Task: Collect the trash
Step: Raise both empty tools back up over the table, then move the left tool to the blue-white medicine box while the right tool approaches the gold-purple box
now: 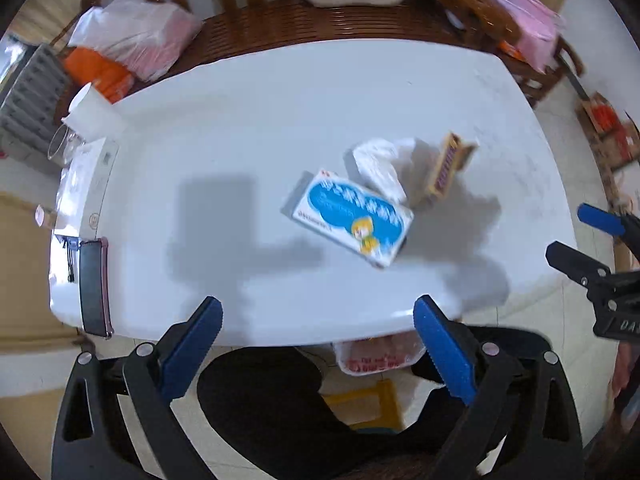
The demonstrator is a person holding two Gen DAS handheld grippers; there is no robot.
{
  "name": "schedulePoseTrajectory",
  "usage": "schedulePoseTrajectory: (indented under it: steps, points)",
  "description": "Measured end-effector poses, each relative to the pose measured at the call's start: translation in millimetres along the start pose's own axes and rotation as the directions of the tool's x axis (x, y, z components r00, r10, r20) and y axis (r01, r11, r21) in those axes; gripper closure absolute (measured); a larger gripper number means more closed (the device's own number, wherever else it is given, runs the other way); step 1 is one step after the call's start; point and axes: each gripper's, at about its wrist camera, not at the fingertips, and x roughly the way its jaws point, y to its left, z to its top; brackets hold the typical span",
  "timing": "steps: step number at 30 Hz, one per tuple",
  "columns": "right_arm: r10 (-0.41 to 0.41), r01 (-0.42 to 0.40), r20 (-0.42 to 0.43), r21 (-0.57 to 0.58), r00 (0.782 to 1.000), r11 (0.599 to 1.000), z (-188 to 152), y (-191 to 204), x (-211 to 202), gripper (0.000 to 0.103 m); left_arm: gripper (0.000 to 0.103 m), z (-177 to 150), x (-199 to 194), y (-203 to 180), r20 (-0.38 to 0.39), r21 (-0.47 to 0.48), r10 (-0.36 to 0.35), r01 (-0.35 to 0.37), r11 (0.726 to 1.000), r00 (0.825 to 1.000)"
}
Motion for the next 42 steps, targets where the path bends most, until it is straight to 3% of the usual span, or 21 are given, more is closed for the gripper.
schedulePoseTrajectory:
  steps: [7, 13, 19, 28, 34, 42]
  points:
    - [-0.005, 0.006, -0.039, 0.032, 0.999, 0.999, 43, -8, 20, 0.011, 0.009, 21, 20, 16, -0.057, -0.221, -0.093, 0.078, 0.972, 0.994]
    - [-0.006, 0.010, -0.090, 0.044, 0.996, 0.999, 62, -8, 44, 0.011, 0.009, 29, 35, 20, -0.055, -0.294, -0.116, 0.095, 0.951, 0.992]
    - [-0.025, 0.031, -0.135, 0.040, 0.991, 0.999, 70, -3, 71, 0.011, 0.009, 33, 61, 30, -0.072, -0.407, -0.166, 0.122, 0.905, 0.984]
    - [-0.025, 0.033, -0.168, 0.044, 0.985, 0.999, 71, 1, 95, 0.011, 0.009, 38, 82, 33, -0.077, -0.460, -0.181, 0.126, 0.879, 0.980]
    - [-0.031, 0.045, -0.201, 0.065, 0.979, 0.997, 73, -2, 113, 0.011, 0.009, 38, 100, 44, -0.061, -0.543, -0.216, 0.150, 0.826, 0.974]
    - [-0.021, 0.037, -0.233, 0.065, 0.972, 0.997, 75, -2, 134, 0.011, 0.009, 44, 123, 49, -0.085, -0.571, -0.227, 0.139, 0.809, 0.970]
